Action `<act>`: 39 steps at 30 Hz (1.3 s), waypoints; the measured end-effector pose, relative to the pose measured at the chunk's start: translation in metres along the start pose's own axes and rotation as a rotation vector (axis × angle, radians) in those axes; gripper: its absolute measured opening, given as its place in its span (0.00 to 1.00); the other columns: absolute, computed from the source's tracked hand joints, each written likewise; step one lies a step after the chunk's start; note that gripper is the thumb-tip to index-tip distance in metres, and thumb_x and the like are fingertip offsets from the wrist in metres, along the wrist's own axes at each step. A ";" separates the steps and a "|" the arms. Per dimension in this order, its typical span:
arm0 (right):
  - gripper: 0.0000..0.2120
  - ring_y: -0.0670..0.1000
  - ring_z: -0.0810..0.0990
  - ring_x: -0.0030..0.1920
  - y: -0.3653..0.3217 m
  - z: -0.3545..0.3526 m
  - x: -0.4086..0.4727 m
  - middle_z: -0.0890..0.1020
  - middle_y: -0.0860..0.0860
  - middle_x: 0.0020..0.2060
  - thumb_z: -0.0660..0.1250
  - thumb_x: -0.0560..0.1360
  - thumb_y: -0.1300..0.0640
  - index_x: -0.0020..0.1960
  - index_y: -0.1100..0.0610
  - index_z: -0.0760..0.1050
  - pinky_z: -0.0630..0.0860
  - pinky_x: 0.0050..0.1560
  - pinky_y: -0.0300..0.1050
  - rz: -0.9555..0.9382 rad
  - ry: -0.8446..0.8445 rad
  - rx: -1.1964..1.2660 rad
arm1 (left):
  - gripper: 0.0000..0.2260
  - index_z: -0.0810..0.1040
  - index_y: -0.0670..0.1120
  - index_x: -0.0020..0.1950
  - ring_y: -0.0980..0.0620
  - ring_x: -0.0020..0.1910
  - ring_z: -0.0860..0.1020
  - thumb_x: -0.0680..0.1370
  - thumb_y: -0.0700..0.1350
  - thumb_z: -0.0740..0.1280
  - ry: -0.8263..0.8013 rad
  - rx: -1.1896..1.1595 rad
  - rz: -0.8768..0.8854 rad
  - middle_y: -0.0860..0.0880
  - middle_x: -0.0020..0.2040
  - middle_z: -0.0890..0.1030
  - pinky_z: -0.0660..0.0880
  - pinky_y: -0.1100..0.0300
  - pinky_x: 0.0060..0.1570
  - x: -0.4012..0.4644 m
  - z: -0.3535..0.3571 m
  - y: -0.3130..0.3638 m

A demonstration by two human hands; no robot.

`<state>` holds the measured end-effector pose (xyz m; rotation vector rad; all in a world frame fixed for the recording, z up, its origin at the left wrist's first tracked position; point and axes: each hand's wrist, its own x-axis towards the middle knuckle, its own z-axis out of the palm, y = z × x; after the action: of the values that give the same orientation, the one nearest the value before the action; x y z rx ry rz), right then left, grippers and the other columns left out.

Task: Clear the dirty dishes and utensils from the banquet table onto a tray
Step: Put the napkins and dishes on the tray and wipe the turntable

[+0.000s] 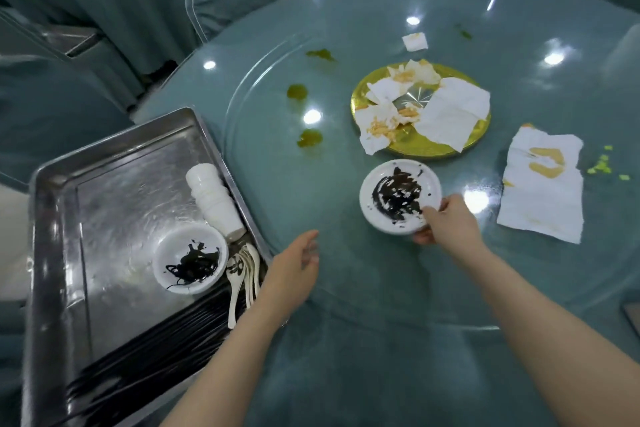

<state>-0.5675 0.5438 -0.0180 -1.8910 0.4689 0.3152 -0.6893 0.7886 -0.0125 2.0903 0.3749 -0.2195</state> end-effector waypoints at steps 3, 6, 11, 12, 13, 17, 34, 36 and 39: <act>0.08 0.54 0.80 0.22 -0.007 0.024 -0.039 0.81 0.61 0.30 0.62 0.77 0.63 0.49 0.60 0.62 0.76 0.21 0.43 -0.028 -0.102 -0.008 | 0.23 0.64 0.51 0.74 0.54 0.51 0.81 0.79 0.45 0.63 0.017 -0.030 -0.045 0.55 0.52 0.81 0.73 0.57 0.57 0.003 -0.015 -0.004; 0.08 0.55 0.81 0.24 -0.024 0.048 -0.066 0.81 0.59 0.27 0.62 0.77 0.61 0.49 0.60 0.62 0.78 0.24 0.45 -0.071 -0.231 0.002 | 0.25 0.59 0.53 0.74 0.49 0.38 0.84 0.79 0.53 0.62 -0.034 -0.216 -0.128 0.49 0.42 0.84 0.80 0.54 0.41 0.000 -0.036 0.000; 0.08 0.57 0.82 0.27 -0.061 0.097 -0.099 0.82 0.58 0.28 0.63 0.78 0.57 0.47 0.55 0.63 0.79 0.26 0.46 -0.176 -0.435 -0.019 | 0.08 0.70 0.48 0.58 0.49 0.25 0.78 0.80 0.46 0.61 0.080 -0.318 -0.086 0.45 0.32 0.83 0.74 0.59 0.24 -0.012 -0.082 -0.001; 0.08 0.57 0.82 0.27 -0.068 0.109 -0.103 0.82 0.58 0.29 0.63 0.78 0.56 0.47 0.54 0.64 0.78 0.26 0.46 -0.193 -0.438 -0.029 | 0.07 0.70 0.47 0.57 0.50 0.23 0.76 0.79 0.44 0.60 0.127 -0.330 -0.096 0.44 0.31 0.82 0.72 0.59 0.23 -0.012 -0.090 -0.003; 0.07 0.57 0.82 0.27 -0.073 0.118 -0.106 0.82 0.57 0.28 0.63 0.78 0.55 0.47 0.53 0.64 0.78 0.26 0.45 -0.206 -0.434 -0.040 | 0.07 0.69 0.46 0.56 0.51 0.22 0.74 0.79 0.41 0.59 0.158 -0.353 -0.107 0.43 0.30 0.80 0.70 0.59 0.21 -0.011 -0.097 -0.005; 0.05 0.53 0.81 0.26 -0.092 0.157 -0.107 0.81 0.55 0.28 0.61 0.79 0.53 0.49 0.54 0.70 0.76 0.25 0.41 -0.253 -0.397 -0.073 | 0.09 0.69 0.49 0.53 0.53 0.19 0.69 0.77 0.37 0.57 0.228 -0.502 -0.141 0.44 0.27 0.77 0.64 0.63 0.18 -0.006 -0.131 -0.019; 0.23 0.58 0.53 0.75 -0.009 0.148 -0.033 0.58 0.57 0.75 0.59 0.79 0.50 0.74 0.50 0.62 0.56 0.73 0.49 -0.262 -0.005 -0.978 | 0.15 0.69 0.42 0.64 0.53 0.23 0.69 0.78 0.37 0.56 0.543 -0.541 -0.343 0.41 0.34 0.78 0.65 0.63 0.20 0.125 -0.269 -0.120; 0.24 0.57 0.52 0.76 -0.003 0.143 -0.033 0.56 0.55 0.76 0.57 0.80 0.49 0.75 0.47 0.59 0.60 0.72 0.50 -0.276 -0.013 -1.029 | 0.16 0.67 0.42 0.65 0.52 0.24 0.70 0.78 0.37 0.56 0.573 -0.531 -0.375 0.40 0.36 0.78 0.65 0.64 0.21 0.139 -0.268 -0.128; 0.24 0.56 0.53 0.76 -0.003 0.142 -0.032 0.55 0.52 0.76 0.57 0.79 0.48 0.75 0.44 0.58 0.62 0.70 0.48 -0.269 0.000 -1.044 | 0.15 0.65 0.43 0.65 0.51 0.24 0.72 0.79 0.38 0.55 0.552 -0.495 -0.376 0.40 0.36 0.77 0.66 0.62 0.22 0.159 -0.266 -0.135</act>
<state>-0.5936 0.6826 -0.0527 -2.9251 0.0047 0.4217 -0.5864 1.1102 -0.0304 1.5471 1.0436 0.2242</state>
